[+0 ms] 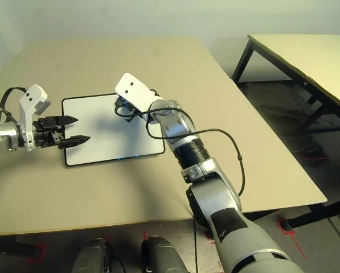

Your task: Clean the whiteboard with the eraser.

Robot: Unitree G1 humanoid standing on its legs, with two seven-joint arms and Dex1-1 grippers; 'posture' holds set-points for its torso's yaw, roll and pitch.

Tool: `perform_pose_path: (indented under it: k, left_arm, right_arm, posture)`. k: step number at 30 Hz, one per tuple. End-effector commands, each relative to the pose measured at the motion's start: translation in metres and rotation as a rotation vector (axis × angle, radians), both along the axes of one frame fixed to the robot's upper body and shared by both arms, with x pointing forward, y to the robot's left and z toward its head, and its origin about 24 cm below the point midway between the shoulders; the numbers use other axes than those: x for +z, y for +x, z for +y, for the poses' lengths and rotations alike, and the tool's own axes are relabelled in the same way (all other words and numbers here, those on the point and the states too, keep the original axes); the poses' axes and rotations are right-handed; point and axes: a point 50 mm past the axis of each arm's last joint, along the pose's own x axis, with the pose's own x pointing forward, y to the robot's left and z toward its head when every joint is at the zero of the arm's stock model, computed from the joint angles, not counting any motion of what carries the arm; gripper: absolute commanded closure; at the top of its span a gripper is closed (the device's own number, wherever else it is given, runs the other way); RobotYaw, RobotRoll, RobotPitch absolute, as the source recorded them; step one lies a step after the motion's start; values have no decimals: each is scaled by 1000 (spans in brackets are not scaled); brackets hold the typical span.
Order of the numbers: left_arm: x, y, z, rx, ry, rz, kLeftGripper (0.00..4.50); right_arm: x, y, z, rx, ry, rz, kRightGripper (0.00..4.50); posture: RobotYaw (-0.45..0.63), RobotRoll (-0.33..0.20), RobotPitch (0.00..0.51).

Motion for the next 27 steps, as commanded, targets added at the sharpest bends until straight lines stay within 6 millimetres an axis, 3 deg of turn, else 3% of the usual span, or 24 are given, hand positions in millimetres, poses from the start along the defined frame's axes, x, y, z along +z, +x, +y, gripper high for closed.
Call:
perform_pose_path:
  k: [1, 7, 11, 15, 19, 23, 27]
  left_arm:
    - [-2, 2, 0, -2, 9, 5, 0]
    - [0, 4, 2, 5, -4, -23, 0]
    - [13, 12, 2, 57, -66, -146, 0]
    - [40, 26, 11, 218, -213, -397, 0]
    - [51, 30, 24, 372, -307, -547, 0]
    - [47, 29, 43, 525, -343, -624, 0]
    - [35, 23, 66, 681, -346, -656, 0]
  right_arm:
    - [-14, -2, -13, -60, -7, 78, 4251]
    - [4, -15, -6, -32, 56, 61, 4259]
    - [28, -19, -7, -54, 136, 26, 4260]
    - [65, -11, -25, -168, 271, -55, 4260]
    - [87, -1, -54, -318, 372, -115, 4260]
    - [82, 8, -92, -493, 413, -116, 4260]
    - [46, 8, -123, -624, 378, -25, 4260]
  posture:
    - [-12, 0, 69]
    - [-8, 0, 70]
    - [-4, 0, 70]
    - [-3, 0, 70]
    - [-3, 0, 71]
    - [-3, 0, 70]
    - [-3, 0, 72]
